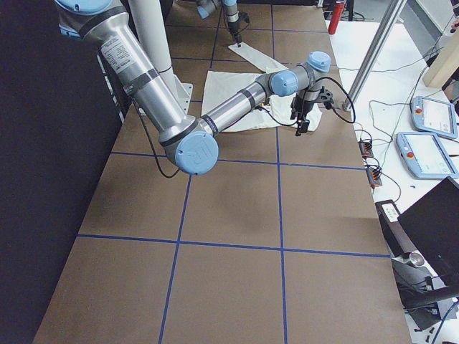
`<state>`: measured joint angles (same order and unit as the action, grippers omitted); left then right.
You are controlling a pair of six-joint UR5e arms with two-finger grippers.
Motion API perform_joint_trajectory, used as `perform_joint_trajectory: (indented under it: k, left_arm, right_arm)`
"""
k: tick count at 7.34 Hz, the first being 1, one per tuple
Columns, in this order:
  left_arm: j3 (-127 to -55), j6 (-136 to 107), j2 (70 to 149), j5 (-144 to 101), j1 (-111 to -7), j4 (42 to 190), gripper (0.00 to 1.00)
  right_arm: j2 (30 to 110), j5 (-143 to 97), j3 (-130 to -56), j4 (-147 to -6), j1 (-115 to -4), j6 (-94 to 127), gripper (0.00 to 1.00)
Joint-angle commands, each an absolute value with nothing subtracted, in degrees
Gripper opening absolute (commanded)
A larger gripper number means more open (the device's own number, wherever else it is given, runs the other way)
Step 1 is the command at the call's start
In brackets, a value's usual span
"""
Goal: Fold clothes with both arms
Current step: 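Release the sleeve and raise the right gripper while the left reaches the other cuff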
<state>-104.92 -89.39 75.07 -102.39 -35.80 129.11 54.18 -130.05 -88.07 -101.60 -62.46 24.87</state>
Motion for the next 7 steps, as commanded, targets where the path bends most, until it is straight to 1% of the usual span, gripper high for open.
perform_joint_trajectory:
  k: [1,2,3,5,7]
  left_arm:
    - [-104.42,-89.47,75.15,-102.39,-35.68,129.11,0.88]
    - [-104.50,-89.47,75.23,-102.39,-35.60,129.11,0.87]
    - [-104.68,-90.69,75.32,-102.39,-35.60,129.11,0.74]
    - [-104.85,-94.30,75.32,-102.31,-35.24,129.20,0.37]
    - [-105.38,-95.44,75.32,-102.39,-35.07,129.11,0.14]
  right_arm:
    - [54.14,-130.08,-88.07,-101.60,-62.49,24.87,1.00]
    - [54.23,-130.08,-88.15,-101.60,-62.49,24.87,1.00]
    - [54.23,-130.17,-88.24,-101.60,-62.49,24.87,1.00]
    - [54.14,-130.25,-88.24,-101.69,-62.67,24.87,1.00]
    - [54.14,-130.78,-88.33,-101.69,-62.93,24.87,1.00]
